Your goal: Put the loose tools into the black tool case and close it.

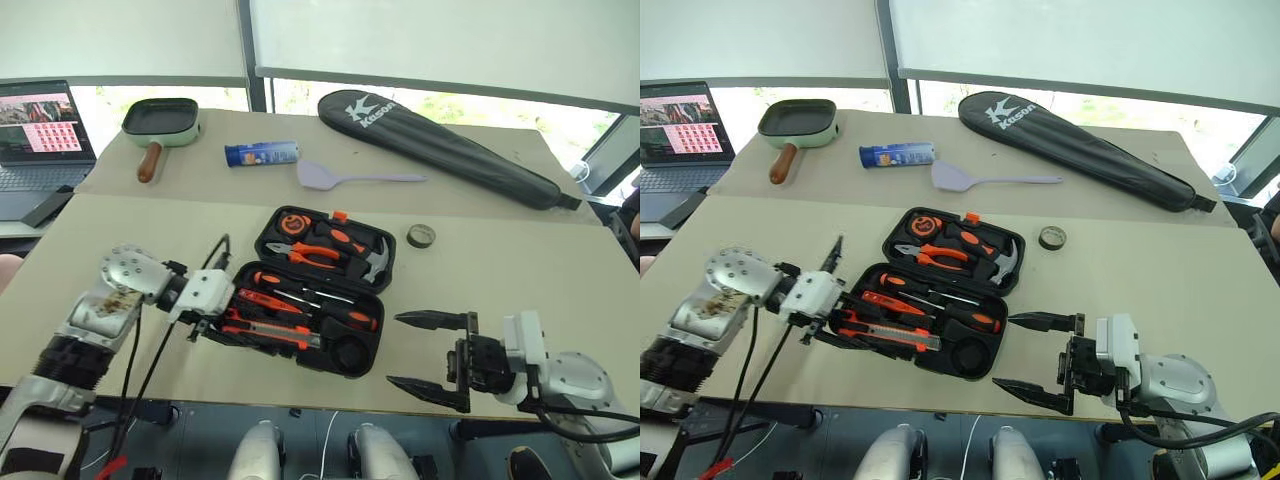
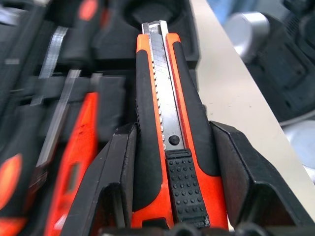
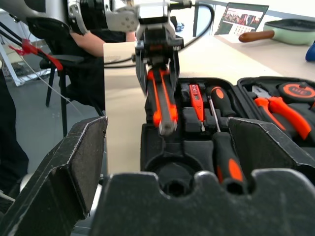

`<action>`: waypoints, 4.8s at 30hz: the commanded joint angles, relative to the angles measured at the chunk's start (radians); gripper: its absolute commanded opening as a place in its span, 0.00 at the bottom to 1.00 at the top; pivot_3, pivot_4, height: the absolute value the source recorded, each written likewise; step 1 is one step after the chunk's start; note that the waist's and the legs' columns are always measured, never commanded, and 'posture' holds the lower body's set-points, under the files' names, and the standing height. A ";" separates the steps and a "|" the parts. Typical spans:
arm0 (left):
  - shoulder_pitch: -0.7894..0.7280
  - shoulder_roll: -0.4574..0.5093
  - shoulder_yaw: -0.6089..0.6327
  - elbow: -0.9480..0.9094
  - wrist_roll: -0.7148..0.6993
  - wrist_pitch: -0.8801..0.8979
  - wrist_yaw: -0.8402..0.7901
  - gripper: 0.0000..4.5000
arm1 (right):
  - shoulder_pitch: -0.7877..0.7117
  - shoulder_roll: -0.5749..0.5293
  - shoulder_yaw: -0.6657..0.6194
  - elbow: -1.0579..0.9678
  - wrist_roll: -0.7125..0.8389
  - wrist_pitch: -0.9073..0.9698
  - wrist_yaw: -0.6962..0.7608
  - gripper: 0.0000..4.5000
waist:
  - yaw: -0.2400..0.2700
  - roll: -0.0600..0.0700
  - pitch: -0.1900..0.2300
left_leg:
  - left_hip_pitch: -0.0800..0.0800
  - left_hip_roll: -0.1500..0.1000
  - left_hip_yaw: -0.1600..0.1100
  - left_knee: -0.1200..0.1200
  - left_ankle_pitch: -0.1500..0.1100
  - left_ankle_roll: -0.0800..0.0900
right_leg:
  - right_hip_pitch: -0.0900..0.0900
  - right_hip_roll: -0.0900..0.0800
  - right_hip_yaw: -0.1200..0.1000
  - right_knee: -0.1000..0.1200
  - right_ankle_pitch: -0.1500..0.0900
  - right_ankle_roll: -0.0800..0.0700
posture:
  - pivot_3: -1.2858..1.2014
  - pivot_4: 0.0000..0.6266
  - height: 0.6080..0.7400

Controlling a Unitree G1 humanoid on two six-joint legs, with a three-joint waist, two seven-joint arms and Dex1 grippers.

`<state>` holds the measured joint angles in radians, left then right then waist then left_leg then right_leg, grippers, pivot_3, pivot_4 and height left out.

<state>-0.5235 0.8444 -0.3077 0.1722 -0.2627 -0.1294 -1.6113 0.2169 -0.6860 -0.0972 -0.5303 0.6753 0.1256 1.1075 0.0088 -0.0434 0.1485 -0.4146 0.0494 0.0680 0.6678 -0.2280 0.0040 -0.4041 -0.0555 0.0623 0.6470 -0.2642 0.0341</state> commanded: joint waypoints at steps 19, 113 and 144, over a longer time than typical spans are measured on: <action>-0.125 0.028 -0.054 0.051 -0.127 0.057 -0.003 0.40 | 0.069 -0.028 -0.086 -0.084 0.096 0.085 -0.033 1.00 | 0.003 0.002 0.000 | 0.003 0.001 -0.001 0.008 0.001 0.003 | 0.007 -0.001 0.000 0.001 0.001 0.003 | 0.52 0.24 1.00; 0.121 -0.171 0.377 -0.021 -0.276 0.271 0.288 0.51 | 0.102 0.156 -0.310 0.130 -0.007 -0.069 -0.151 1.00 | -0.001 0.014 -0.013 | 0.005 0.000 -0.002 0.009 -0.001 0.004 | 0.010 -0.001 0.000 0.000 0.000 0.004 | 0.52 0.24 1.00; 0.251 -0.135 0.523 -0.170 -0.401 0.484 0.330 1.00 | -1.129 -0.098 0.382 1.097 -0.696 0.240 -0.095 1.00 | -0.026 0.017 -0.009 | -0.010 -0.001 0.006 -0.003 -0.001 0.005 | -0.016 -0.001 0.006 0.000 0.001 0.001 | 0.52 0.24 1.00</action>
<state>-0.2704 0.7032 0.2116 0.0352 -0.6685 0.3745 -1.2669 -0.8607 -0.8006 0.2448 0.4741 0.0432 0.4343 0.9939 -0.0177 -0.0269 0.1394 -0.4269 0.0482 0.0738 0.6657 -0.2286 0.0087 -0.4224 -0.0569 0.0686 0.6474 -0.2632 0.0355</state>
